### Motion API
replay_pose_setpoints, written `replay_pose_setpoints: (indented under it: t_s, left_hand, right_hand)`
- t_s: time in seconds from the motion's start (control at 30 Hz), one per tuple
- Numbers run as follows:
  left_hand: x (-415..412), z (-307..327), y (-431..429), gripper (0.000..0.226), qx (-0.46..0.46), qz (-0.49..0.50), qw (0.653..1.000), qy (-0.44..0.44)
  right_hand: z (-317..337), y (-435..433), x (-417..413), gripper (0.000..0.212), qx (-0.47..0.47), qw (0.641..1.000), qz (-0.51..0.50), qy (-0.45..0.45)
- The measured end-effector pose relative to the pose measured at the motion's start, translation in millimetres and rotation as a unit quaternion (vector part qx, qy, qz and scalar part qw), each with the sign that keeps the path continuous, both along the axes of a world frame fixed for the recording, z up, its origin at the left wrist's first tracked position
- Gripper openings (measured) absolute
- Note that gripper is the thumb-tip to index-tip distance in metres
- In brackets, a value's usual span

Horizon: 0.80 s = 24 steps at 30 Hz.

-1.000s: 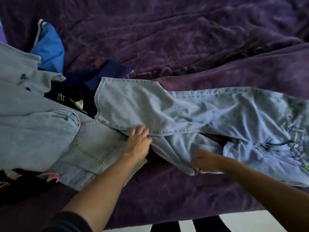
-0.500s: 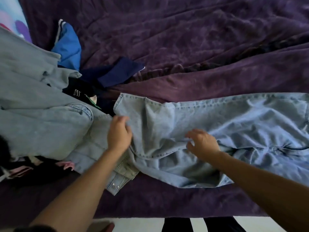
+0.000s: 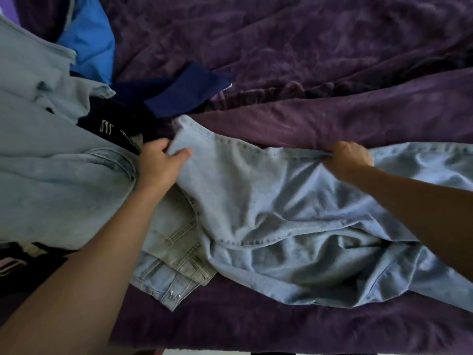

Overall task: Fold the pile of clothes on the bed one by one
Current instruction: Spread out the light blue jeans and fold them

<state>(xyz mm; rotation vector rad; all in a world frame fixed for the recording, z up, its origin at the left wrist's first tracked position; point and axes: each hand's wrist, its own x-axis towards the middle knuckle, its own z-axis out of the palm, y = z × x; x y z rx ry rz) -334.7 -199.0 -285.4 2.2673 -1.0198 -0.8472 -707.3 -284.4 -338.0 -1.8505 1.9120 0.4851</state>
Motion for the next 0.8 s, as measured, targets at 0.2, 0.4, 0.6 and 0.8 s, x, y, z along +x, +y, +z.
replay_pose_setpoints:
  t_s: [0.2,0.4,0.6,0.8]
  left_hand:
    - [52.9,33.1,-14.5,0.038,0.017,0.048,0.991,-0.127]
    - [-1.6,28.5,45.7,0.023,-0.035,0.001,0.980,-0.196]
    - [-78.1,-2.9,149.7,0.032,0.135,-0.220,0.961,-0.097]
    - [-60.5,29.4,160.1,0.031,0.022,-0.044,0.998,0.029]
  right_hand:
    - [27.1,-43.3,11.5,0.043,-0.081,0.995,-0.038,-0.051]
    - [48.3,40.7,53.3,0.020,-0.156,0.967,0.045,-0.197]
    - [23.2,183.2,36.6,0.043,0.079,0.982,0.119,-0.119]
    - [26.3,212.2,-2.1,0.052,0.114,0.987,0.099,-0.059]
